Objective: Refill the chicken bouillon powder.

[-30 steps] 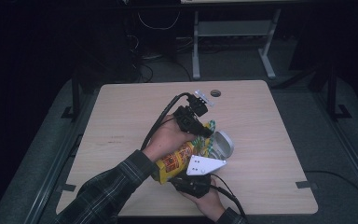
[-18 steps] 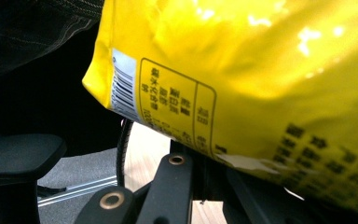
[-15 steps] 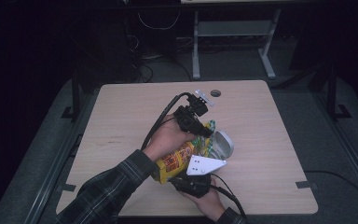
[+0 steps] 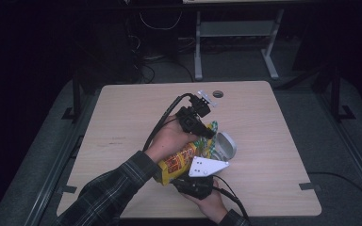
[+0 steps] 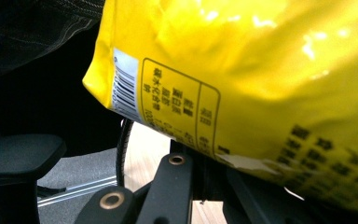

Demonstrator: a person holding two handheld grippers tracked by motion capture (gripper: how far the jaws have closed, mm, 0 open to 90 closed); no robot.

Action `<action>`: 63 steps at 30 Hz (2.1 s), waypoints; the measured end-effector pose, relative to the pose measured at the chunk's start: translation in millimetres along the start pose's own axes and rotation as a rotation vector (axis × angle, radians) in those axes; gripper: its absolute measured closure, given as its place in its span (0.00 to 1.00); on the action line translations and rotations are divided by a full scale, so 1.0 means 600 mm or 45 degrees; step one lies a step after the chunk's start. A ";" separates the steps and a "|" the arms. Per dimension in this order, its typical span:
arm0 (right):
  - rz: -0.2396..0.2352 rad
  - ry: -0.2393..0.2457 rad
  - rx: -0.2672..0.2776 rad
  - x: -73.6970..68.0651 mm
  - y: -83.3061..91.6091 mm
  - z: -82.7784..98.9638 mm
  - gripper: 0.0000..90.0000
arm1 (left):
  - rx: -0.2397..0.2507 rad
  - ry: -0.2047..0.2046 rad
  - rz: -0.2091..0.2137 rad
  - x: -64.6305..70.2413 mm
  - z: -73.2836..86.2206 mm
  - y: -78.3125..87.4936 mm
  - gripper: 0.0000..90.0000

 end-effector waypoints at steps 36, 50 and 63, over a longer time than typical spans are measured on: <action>0.002 -0.002 0.012 0.001 0.002 -0.003 1.00 | -0.028 -0.003 -0.005 0.000 -0.003 -0.003 1.00; 0.002 -0.003 0.013 0.000 0.002 -0.004 1.00 | -0.037 -0.003 -0.002 0.000 -0.004 -0.005 1.00; 0.002 -0.007 0.017 0.001 0.004 -0.005 1.00 | -0.044 -0.008 -0.005 0.000 -0.006 -0.007 1.00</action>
Point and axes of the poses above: each handheld gripper's, and its own axes: y roughly backward along the jaws, z roughly out of its underside, x roughly to its right, the point moved 9 cm from there along -y, roughly forward along the jaws, and after that the axes turned 2 degrees about -y, right-handed, at the moved point
